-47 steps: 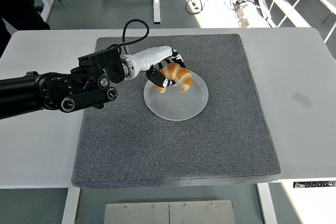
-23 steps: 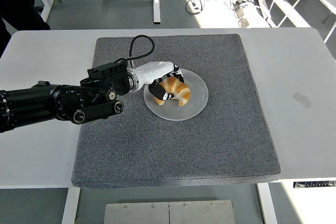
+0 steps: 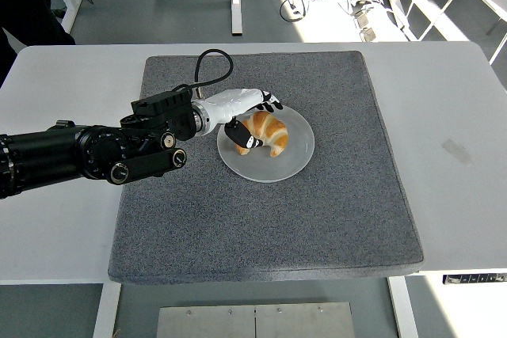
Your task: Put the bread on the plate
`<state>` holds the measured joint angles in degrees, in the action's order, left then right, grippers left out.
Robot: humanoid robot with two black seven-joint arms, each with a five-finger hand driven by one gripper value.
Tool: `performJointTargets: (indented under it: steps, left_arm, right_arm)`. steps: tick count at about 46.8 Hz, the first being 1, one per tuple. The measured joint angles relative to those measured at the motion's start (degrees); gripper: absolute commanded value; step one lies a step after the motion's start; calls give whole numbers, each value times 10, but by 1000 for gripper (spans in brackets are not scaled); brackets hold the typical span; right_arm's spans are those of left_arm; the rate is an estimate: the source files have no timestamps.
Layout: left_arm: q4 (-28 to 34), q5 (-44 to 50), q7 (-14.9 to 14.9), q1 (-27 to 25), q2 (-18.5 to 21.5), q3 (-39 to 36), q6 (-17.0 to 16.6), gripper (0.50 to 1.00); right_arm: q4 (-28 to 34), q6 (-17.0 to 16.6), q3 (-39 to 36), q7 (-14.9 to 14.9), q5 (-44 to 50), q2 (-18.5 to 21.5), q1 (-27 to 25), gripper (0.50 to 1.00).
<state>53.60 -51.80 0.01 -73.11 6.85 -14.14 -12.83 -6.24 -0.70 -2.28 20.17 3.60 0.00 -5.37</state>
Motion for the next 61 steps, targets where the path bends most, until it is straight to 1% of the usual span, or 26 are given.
performJointTargets:
  steps: [11,14,17,21,27,32,38,42,47,54,56,61]
  left_arm:
    - [1,5,-2,0,3,3,0,889]
    - [1,17,-4,-1,8,17,0,890]
    - [1,43,-11,-2,10,49,-1,892]
    - [1,82,-33,3,18,84,-1,892]
    - [1,136,-72,7,41,97,-2,892]
    - [-2,213,-116,11,51,111,-4,892]
    - [-44,309,-164,33,59,144,-5,892]
    - [-69,339,-179,44,59,158,-5,892]
    - [-83,355,-188,62,58,185,-4,892]
    - [-127,374,-212,111,49,270,-4,890]
    - [-143,374,-217,125,39,298,-4,890]
    - [-175,374,-221,149,-3,350,-1,889]
  right_arm:
    - [0,0,0,0,0,0,0,1000]
    - [0,0,0,0,0,0,0,1000]
    - [0,0,0,0,0,0,0,1000]
    - [0,0,0,0,0,0,0,1000]
    - [0,0,0,0,0,0,0,1000]
    - [0,0,0,0,0,0,0,1000]
    - [0,0,0,0,0,0,0,1000]
    - [0,0,0,0,0,0,0,1000]
    - [0,0,0,0,0,0,0,1000]
    - [0,0,0,0,0,0,0,1000]
    - [0,0,0,0,0,0,0,1000]
    - [0,0,0,0,0,0,0,1000]
